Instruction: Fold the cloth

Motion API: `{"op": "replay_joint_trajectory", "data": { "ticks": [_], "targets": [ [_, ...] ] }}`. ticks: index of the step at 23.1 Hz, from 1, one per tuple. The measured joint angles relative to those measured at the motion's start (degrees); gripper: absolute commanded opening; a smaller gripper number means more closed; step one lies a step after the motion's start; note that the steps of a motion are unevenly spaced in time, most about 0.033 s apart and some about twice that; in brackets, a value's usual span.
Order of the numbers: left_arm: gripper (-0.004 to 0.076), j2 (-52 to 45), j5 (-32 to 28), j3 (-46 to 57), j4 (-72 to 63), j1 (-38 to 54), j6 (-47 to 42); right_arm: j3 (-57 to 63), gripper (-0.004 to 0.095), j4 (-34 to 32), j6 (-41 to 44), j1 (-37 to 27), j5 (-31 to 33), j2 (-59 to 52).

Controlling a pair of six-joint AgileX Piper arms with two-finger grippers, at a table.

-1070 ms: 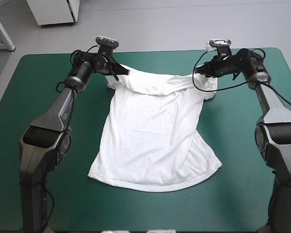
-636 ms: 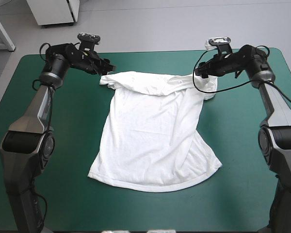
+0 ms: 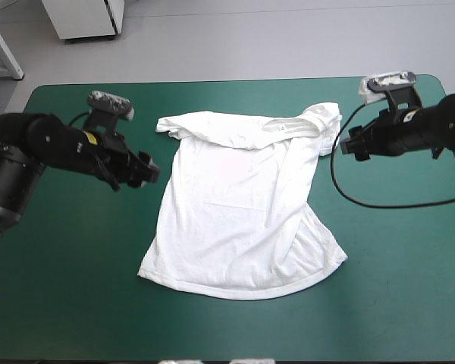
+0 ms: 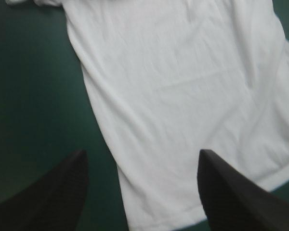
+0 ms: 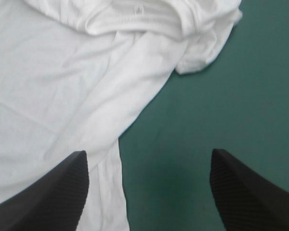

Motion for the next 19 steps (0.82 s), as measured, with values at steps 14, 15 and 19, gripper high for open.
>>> {"op": "replay_joint_trajectory", "data": {
  "ticks": [14,15,19],
  "targets": [
    [0.0473,-1.03,-3.77,33.01,7.04,-5.99,-3.68,20.13,0.0644,-2.08,0.87,0.41,0.60,-14.59],
    [0.0473,-0.53,-4.31,33.13,7.04,-5.99,-3.68,20.19,0.0644,-2.61,0.93,0.86,0.60,-14.59],
    [0.0473,3.49,-8.20,33.25,7.04,-5.99,-3.41,20.19,0.0644,-7.12,2.60,5.07,1.23,-14.59]
  ]
}}
